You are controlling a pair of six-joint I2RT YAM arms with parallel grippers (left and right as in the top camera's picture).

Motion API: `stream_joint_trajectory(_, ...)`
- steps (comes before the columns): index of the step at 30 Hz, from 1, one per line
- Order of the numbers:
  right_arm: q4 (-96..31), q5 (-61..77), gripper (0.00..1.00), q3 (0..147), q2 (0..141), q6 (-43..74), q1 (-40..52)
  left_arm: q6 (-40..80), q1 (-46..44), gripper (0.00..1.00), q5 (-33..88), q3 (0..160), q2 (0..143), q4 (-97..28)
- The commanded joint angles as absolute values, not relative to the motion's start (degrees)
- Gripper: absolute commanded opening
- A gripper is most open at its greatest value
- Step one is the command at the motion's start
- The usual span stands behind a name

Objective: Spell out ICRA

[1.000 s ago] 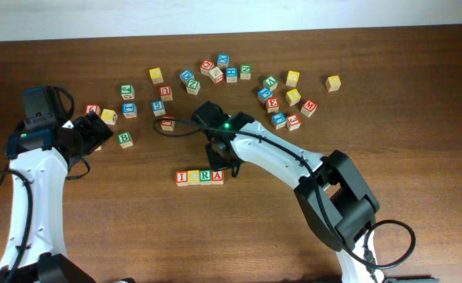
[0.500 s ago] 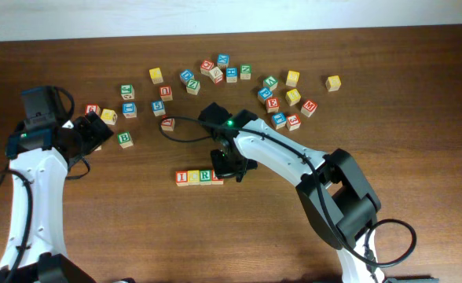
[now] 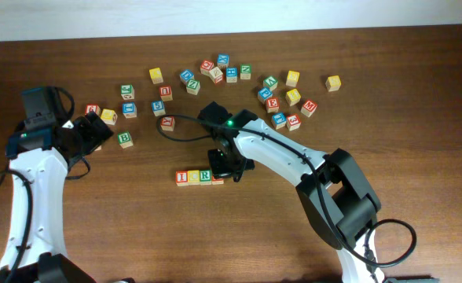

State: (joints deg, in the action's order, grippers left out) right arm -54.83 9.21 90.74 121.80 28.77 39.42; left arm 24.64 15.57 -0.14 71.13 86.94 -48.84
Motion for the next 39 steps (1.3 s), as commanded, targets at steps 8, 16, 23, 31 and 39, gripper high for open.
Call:
stream_joint_trajectory(8,-55.6,9.9,0.05,90.5,122.3,29.2,39.5,24.8,15.9,0.99,0.3,71.3,87.1,-48.9)
stream_joint_trajectory(16,-57.1,10.4,0.05,90.5,122.3,29.3,39.6,24.8,15.9,0.99,0.3,71.3,87.1,-48.9)
stream_joint_trajectory(23,-56.6,11.4,0.05,90.5,122.3,29.3,39.8,24.8,15.9,0.99,0.3,71.3,87.1,-48.9)
stream_joint_trajectory(31,-56.6,11.5,0.04,90.5,122.3,29.5,39.8,24.8,15.9,0.99,0.3,71.3,87.1,-48.9)
stream_joint_trajectory(39,-55.9,12.3,0.05,90.5,122.3,29.5,39.8,24.8,15.9,0.99,0.3,71.3,87.1,-48.9)
